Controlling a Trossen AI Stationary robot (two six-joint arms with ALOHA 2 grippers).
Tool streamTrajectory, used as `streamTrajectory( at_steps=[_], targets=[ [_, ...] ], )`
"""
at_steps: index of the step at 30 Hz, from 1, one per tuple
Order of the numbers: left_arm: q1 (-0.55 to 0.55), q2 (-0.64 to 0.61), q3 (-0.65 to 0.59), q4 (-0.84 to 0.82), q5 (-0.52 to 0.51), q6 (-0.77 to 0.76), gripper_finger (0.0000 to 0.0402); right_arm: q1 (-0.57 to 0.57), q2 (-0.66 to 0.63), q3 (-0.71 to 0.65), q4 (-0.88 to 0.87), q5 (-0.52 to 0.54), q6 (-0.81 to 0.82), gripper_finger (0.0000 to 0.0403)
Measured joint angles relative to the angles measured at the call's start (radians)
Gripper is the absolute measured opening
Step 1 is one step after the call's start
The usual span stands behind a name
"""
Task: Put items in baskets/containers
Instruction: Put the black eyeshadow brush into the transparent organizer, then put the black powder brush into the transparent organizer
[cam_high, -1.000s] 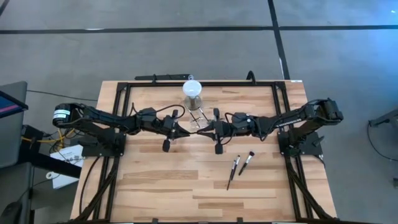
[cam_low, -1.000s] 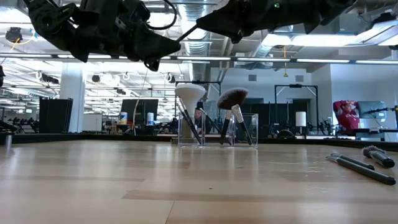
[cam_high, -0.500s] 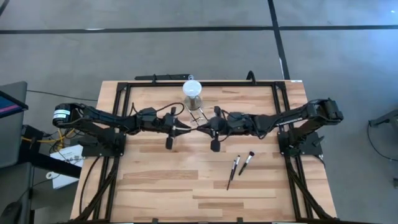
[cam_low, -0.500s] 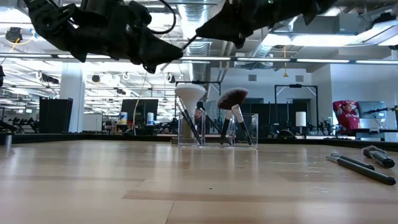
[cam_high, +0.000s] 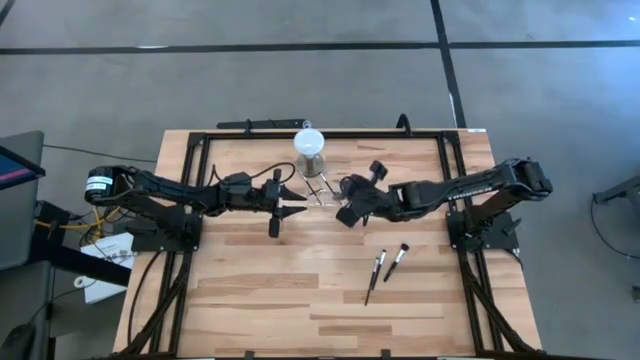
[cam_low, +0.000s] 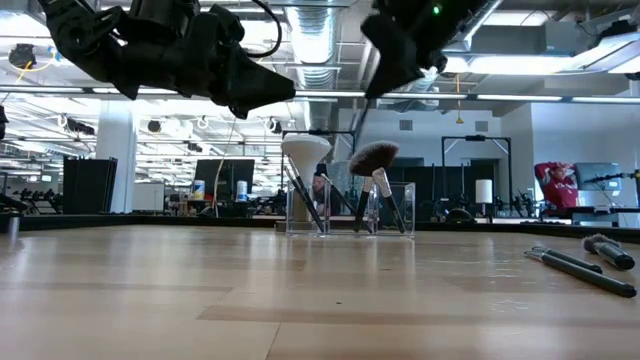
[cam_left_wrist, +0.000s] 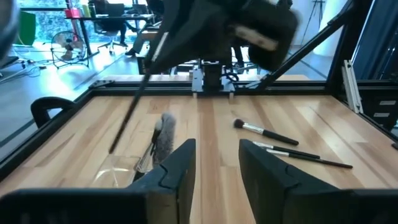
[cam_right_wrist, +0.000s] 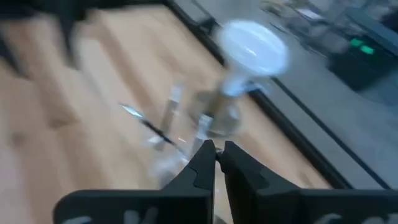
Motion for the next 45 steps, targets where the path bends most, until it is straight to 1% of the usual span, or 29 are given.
streamTrajectory(
  at_steps=[2,5,7,10,13,20,26,31,35,38,42,45],
  targets=[
    [0.0,0.0,0.0,-0.001,0.0,0.0,0.0118,-0.012,0.0,0.0,-0.059,0.027,0.04,0.0005],
    [0.0,0.0,0.0,-0.005,0.001,0.0,0.0118,-0.038,0.0,0.0,-0.167,0.019,0.149,0.0007],
    [0.0,0.0,0.0,-0.005,0.003,0.0,0.0118,-0.062,0.0,0.0,-0.242,-0.024,0.231,0.0009],
    [0.0,0.0,0.0,-0.005,0.003,0.0,0.0117,-0.103,0.0,0.0,-0.327,-0.127,0.319,0.0008],
    [0.0,0.0,0.0,-0.005,0.003,0.0,0.0118,-0.129,0.0,-0.001,-0.348,-0.159,0.36,0.0007],
    [0.0,0.0,0.0,-0.005,0.003,0.0,0.0116,-0.129,0.005,-0.012,-0.333,-0.161,0.357,0.002],
    [0.0,0.0,0.0,-0.005,0.003,0.0,0.0116,-0.129,0.042,-0.012,-0.327,-0.192,0.379,0.0044],
    [0.0,0.0,0.0,-0.006,0.003,0.0,0.0116,-0.13,0.106,-0.012,-0.319,-0.193,0.314,0.0063],
    [0.0,0.0,0.0,-0.007,0.003,0.0,0.0116,-0.135,0.131,-0.002,-0.328,-0.206,0.275,0.0075],
    [0.0,0.0,0.0,-0.007,0.003,0.0,0.0116,-0.132,0.132,0.031,-0.356,-0.262,0.274,0.0082],
    [0.0,0.0,0.0,-0.007,0.003,0.0,0.0116,-0.102,0.13,0.085,-0.383,-0.416,0.283,0.0086],
    [0.0,0.0,0.0,-0.009,0.003,-0.001,0.0116,-0.055,0.13,0.098,-0.384,-0.5,0.261,0.0087]
  ],
)
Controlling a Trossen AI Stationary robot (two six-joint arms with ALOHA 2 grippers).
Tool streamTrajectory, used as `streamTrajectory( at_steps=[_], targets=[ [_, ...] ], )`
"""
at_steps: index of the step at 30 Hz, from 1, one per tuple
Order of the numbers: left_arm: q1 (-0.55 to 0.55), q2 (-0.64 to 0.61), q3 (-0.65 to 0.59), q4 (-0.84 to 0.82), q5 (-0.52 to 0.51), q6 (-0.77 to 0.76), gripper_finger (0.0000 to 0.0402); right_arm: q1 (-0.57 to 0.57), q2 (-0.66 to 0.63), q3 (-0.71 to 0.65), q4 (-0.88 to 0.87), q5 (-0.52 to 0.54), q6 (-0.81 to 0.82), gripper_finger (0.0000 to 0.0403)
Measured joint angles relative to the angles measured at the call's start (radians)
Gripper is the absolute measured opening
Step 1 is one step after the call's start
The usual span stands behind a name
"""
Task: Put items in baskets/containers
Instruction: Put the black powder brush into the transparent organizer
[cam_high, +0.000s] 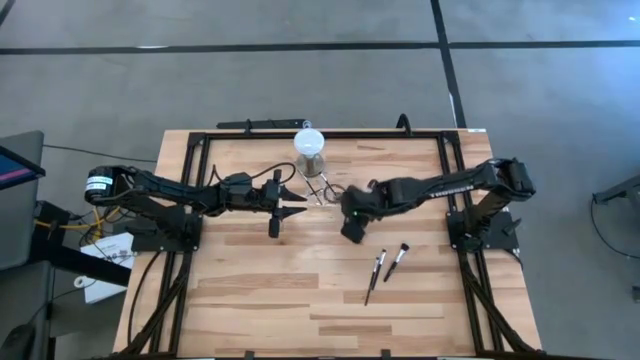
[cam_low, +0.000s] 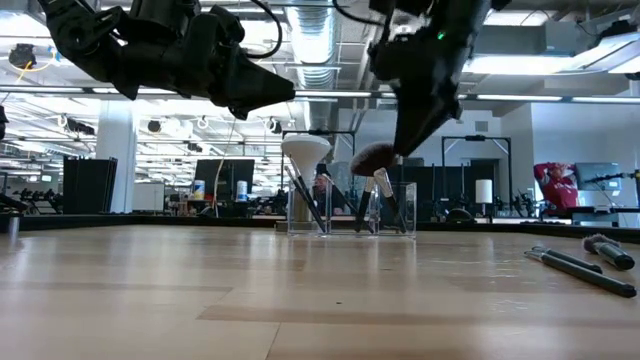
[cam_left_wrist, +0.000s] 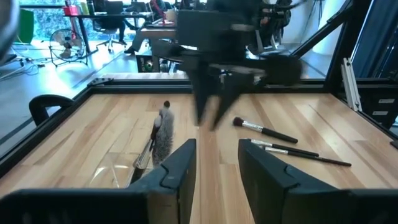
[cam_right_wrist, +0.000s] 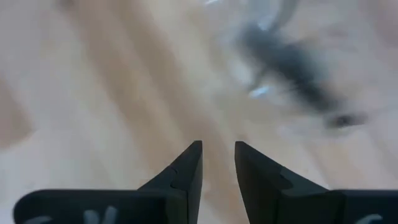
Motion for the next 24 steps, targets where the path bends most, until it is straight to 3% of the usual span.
streamTrajectory(
  at_steps=[7,14,20,24],
  targets=[
    [0.0,0.0,-0.004,-0.022,0.0,0.0,0.0116,0.103,-0.007,0.0,-0.148,-0.168,-0.107,0.0087],
    [0.0,0.0,-0.006,-0.026,0.0,0.0,0.0115,0.152,0.002,0.0,-0.376,-0.219,-0.063,0.0087],
    [0.0,0.0,-0.006,-0.026,0.0,-0.003,0.0115,0.152,0.009,-0.022,-0.41,-0.379,-0.013,0.0089],
    [0.0,0.0,-0.006,-0.026,0.0,-0.004,0.0115,0.162,0.009,-0.061,-0.423,-0.415,-0.004,0.0106]
  ],
)
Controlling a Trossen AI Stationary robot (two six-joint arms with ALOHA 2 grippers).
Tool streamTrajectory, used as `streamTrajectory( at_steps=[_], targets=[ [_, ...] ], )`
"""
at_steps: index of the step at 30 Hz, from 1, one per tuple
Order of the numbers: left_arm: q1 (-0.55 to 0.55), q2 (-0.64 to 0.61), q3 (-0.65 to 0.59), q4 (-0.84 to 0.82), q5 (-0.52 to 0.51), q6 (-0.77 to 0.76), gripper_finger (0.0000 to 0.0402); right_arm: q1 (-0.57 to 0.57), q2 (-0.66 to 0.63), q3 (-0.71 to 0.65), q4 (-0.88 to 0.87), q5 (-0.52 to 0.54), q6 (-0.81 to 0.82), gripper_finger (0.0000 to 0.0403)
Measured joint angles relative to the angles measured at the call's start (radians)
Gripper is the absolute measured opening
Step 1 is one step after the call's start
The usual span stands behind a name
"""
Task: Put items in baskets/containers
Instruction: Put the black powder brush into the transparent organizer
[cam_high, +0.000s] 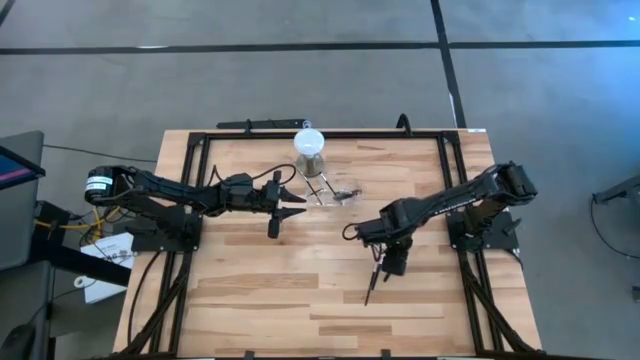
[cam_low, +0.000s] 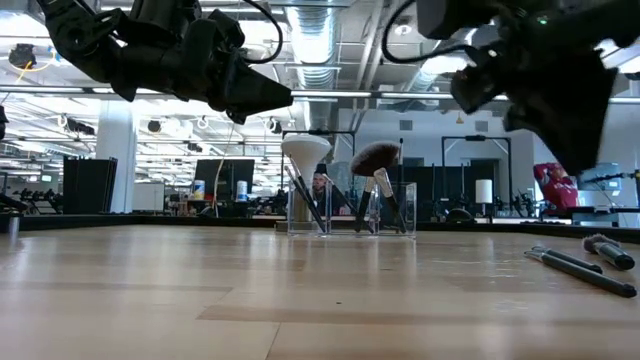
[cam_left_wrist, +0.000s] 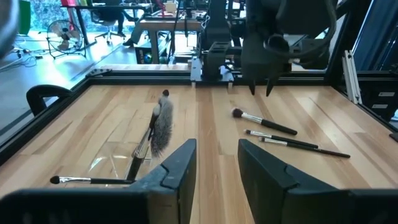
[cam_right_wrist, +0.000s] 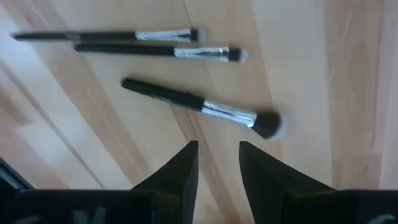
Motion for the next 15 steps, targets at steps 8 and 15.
streamTrajectory(
  at_steps=[8,15],
  targets=[
    [0.0,0.0,0.0,-0.002,0.0,-0.003,0.0113,0.049,0.0,-0.081,0.034,0.048,-0.087,0.0178],
    [0.0,0.0,0.0,-0.008,0.0,-0.003,0.0113,0.098,0.0,-0.168,0.216,0.143,-0.22,0.0218]
  ],
)
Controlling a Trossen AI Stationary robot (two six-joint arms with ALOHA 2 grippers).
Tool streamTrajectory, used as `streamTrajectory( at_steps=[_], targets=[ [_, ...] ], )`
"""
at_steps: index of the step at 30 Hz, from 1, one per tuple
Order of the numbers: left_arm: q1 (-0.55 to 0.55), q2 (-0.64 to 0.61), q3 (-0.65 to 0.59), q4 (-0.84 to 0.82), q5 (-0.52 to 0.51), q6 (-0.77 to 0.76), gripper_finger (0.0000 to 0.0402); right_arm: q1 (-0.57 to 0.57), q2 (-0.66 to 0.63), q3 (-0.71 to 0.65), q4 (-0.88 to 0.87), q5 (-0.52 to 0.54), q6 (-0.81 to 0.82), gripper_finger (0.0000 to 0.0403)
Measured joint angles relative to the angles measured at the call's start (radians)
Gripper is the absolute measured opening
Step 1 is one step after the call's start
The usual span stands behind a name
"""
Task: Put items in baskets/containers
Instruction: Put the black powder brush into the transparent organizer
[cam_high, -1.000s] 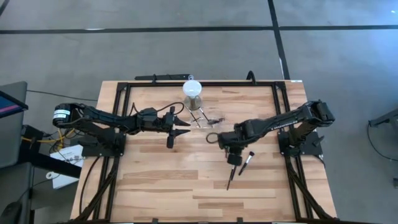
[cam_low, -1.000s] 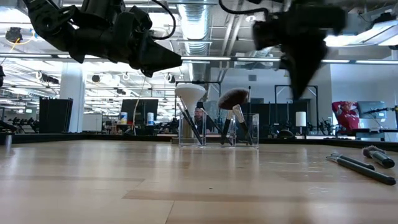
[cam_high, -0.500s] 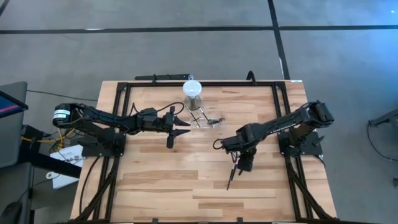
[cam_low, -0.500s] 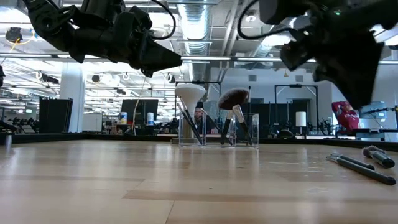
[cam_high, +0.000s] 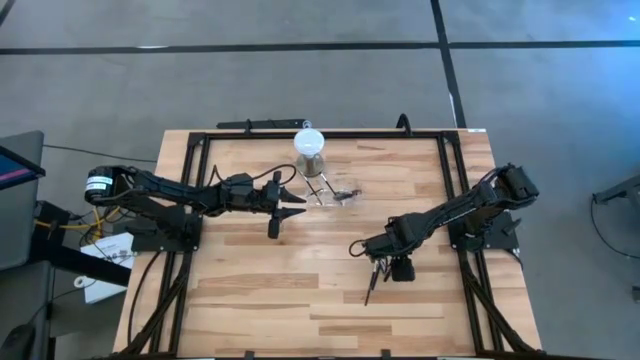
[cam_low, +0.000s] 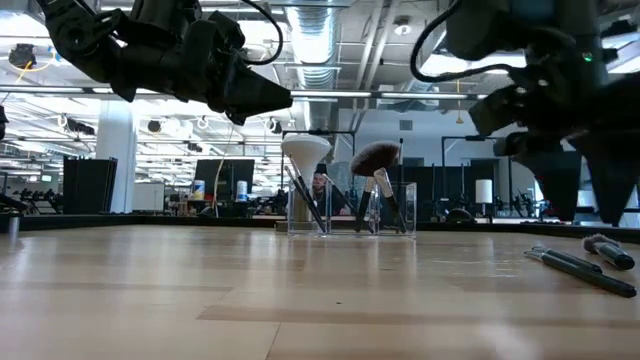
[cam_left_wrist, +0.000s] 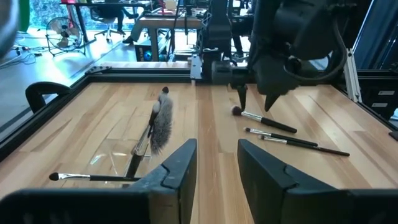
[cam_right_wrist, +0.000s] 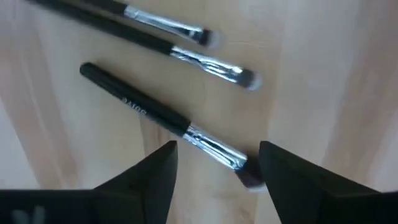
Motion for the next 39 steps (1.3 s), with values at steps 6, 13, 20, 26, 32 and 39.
streamTrajectory(
  at_steps=[6,13,20,26,32,39],
  targets=[
    [0.0,0.0,0.0,0.0,0.0,0.0,0.0113,0.035,0.0,-0.068,0.03,0.003,-0.061,0.0223],
    [0.0,0.0,0.0,0.0,0.0,0.0,0.0113,0.04,-0.007,-0.161,0.123,0.046,-0.115,0.0204],
    [0.0,0.0,0.0,0.0,0.0,0.0,0.0113,0.028,-0.006,-0.172,0.149,0.028,-0.111,0.012],
    [-0.021,0.0,0.0,0.001,0.011,-0.046,0.0113,0.028,-0.001,-0.144,0.13,0.017,-0.109,0.0027],
    [-0.079,0.0,0.0,0.001,0.134,-0.052,0.0113,0.027,0.002,-0.012,0.126,-0.011,-0.091,0.0043],
    [-0.108,0.0,0.0,-0.001,0.128,-0.044,0.0113,-0.02,0.002,0.112,0.247,0.09,-0.163,0.0029]
  ],
)
